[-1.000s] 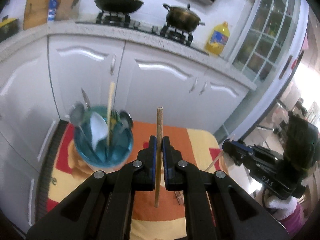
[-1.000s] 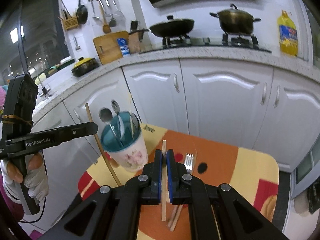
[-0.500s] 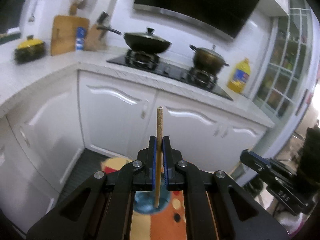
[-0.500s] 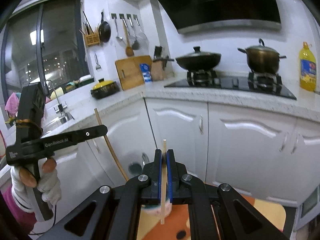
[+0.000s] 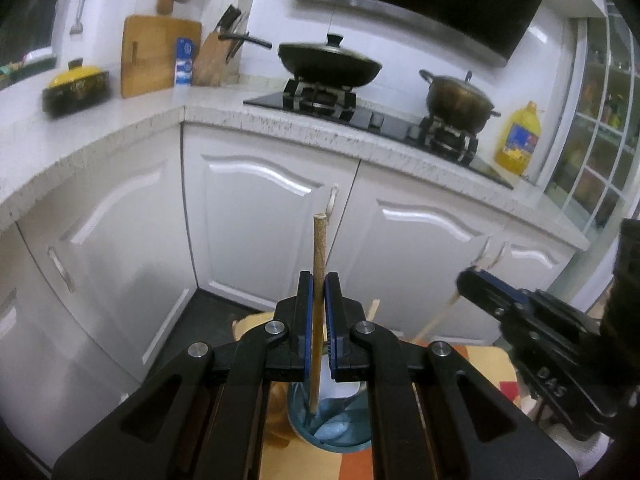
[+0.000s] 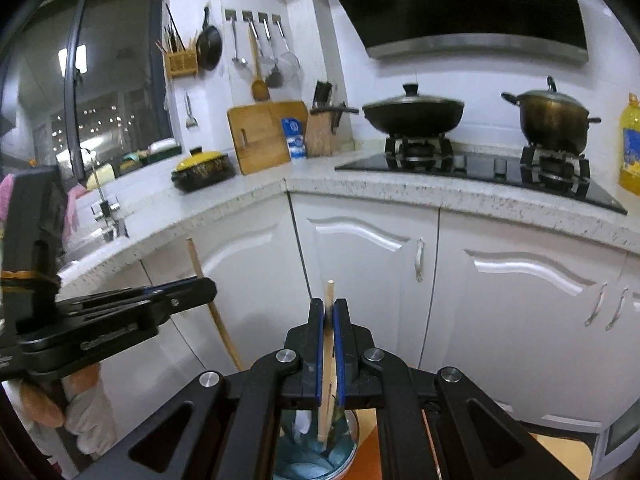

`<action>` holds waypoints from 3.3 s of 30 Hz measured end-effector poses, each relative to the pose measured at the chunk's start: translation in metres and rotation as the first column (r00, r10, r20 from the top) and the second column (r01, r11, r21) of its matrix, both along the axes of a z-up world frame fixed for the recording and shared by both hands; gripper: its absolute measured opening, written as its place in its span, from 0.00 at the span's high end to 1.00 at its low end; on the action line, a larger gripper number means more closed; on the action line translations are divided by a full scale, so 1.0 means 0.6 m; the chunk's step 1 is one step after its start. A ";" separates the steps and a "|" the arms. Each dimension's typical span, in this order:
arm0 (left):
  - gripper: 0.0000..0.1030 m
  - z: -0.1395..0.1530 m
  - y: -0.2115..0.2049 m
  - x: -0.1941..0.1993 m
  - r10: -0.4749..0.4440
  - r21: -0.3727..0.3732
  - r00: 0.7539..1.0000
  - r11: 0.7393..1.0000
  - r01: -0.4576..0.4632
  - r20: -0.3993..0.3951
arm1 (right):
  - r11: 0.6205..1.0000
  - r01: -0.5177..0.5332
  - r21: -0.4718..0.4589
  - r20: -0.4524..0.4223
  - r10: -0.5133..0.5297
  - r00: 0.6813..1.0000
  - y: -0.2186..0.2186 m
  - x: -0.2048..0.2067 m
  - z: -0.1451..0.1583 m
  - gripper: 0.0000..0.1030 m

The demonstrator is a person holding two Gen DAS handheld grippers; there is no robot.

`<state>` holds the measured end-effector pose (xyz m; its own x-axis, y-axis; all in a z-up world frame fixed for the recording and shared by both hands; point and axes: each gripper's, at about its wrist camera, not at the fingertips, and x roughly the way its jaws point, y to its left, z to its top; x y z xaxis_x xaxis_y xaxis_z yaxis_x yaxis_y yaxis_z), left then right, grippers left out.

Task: Organize utensils
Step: 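Carry both chopsticks up over the floral cup and lower them in, then open both grippers to release the chopsticks into the cup, then move both open grippers back down to the silver fork and last chopstick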

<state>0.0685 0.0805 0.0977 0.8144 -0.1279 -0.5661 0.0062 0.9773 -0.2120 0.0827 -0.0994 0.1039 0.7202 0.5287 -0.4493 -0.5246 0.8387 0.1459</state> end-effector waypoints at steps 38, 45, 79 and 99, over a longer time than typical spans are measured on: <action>0.57 -0.059 -0.049 -0.053 0.051 0.045 0.997 0.998 -0.049 -0.063 | 0.999 0.043 -0.029 -0.235 -0.049 0.971 -0.064 -0.018 -0.120 0.73; 0.57 -0.061 -0.089 -0.079 0.019 0.074 0.998 0.997 -0.015 -0.055 | 0.997 0.066 -0.045 -0.224 -0.075 0.972 -0.081 -0.051 -0.117 0.71; 0.57 -0.094 -0.236 -0.130 -0.147 0.091 0.984 0.984 0.156 -0.103 | 0.969 0.243 -0.050 -0.278 -0.248 0.928 -0.238 -0.125 -0.152 0.69; 0.57 -0.175 -0.243 -0.114 -0.171 0.088 0.959 0.977 0.194 -0.225 | 0.962 0.154 -0.226 -0.518 -0.252 0.818 -0.223 -0.008 -0.383 0.69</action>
